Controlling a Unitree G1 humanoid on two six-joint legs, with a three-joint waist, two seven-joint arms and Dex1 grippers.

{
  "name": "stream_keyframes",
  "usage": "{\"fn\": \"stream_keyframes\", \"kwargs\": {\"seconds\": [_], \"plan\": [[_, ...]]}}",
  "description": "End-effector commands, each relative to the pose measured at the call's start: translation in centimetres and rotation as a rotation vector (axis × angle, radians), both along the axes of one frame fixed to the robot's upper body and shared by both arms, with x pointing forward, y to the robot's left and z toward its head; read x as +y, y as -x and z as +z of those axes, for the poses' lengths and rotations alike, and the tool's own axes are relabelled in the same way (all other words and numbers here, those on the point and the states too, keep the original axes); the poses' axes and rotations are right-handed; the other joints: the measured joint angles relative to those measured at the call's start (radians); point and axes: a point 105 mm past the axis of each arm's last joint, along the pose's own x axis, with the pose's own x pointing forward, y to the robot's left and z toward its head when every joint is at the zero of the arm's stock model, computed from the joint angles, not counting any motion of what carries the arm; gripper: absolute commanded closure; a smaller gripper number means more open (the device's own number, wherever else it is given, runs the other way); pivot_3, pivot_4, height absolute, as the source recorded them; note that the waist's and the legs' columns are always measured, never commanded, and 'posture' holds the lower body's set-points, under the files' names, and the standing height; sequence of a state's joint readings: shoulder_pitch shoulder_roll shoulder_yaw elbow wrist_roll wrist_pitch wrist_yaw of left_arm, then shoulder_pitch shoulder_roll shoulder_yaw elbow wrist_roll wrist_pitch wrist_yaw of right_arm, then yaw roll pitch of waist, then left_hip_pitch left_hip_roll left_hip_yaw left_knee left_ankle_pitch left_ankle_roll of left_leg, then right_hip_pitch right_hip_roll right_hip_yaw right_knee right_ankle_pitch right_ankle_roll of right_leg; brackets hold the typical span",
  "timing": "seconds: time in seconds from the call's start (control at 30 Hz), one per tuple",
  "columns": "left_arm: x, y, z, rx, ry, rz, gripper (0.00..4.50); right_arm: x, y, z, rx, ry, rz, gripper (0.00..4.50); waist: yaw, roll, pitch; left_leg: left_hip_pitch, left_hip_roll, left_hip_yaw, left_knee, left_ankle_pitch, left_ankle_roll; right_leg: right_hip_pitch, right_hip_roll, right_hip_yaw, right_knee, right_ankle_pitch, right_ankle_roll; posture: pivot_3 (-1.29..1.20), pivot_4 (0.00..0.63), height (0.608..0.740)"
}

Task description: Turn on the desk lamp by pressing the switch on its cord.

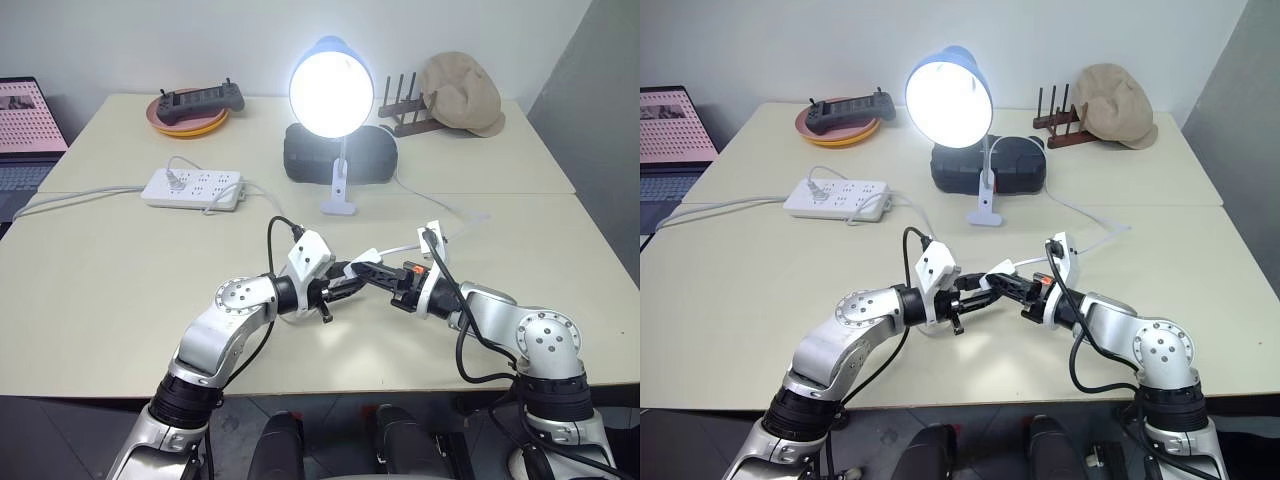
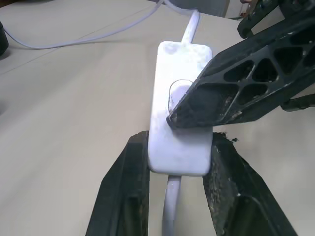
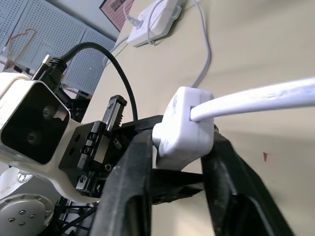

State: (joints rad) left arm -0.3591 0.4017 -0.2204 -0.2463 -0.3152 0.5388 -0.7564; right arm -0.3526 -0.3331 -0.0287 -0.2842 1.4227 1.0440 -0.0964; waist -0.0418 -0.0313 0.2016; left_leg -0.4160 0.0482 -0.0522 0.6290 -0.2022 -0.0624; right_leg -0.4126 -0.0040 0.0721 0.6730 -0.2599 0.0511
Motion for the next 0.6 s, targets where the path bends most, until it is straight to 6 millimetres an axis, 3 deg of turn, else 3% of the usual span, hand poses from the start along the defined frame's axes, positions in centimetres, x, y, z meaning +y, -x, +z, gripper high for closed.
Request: {"fn": "stream_keyframes", "kwargs": {"seconds": [0.03, 0.37, 0.6], "plan": [[0.0, 0.2, 1.9, -0.067, 0.034, -0.019, 3.36, 0.0, 0.6, 1.5, -0.061, -0.029, 0.033, 2.27, 0.0, 0.0, 0.0, 0.0, 0.0, 0.0, 0.0, 0.0, 0.0, 0.0, 0.0, 0.0, 0.0, 0.0, 0.0, 0.0, 0.15, 0.74], [0.2, 0.1, 1.9, -0.07, 0.021, -0.037, 3.36, -1.6, 1.2, 1.9, -0.073, -0.026, 0.029, 0.01, 0.001, 0.0, 0.0, 0.0, 0.0, 0.0, 0.0, 0.0, 0.0, 0.0, 0.0, 0.0, 0.0, 0.0, 0.0, 0.0, 0.15, 0.74], [2.2, -0.3, 1.7, -0.087, -0.074, -0.064, 3.36, -5.3, 2.2, 2.1, -0.098, 0.083, 0.036, 0.01, 0.001, 0.0, 0.0, -0.001, 0.0, 0.0, 0.0, 0.0, 0.0, 0.0, 0.0, 0.0, -0.002, -0.001, -0.001, 0.0, 0.15, 0.74]]}}
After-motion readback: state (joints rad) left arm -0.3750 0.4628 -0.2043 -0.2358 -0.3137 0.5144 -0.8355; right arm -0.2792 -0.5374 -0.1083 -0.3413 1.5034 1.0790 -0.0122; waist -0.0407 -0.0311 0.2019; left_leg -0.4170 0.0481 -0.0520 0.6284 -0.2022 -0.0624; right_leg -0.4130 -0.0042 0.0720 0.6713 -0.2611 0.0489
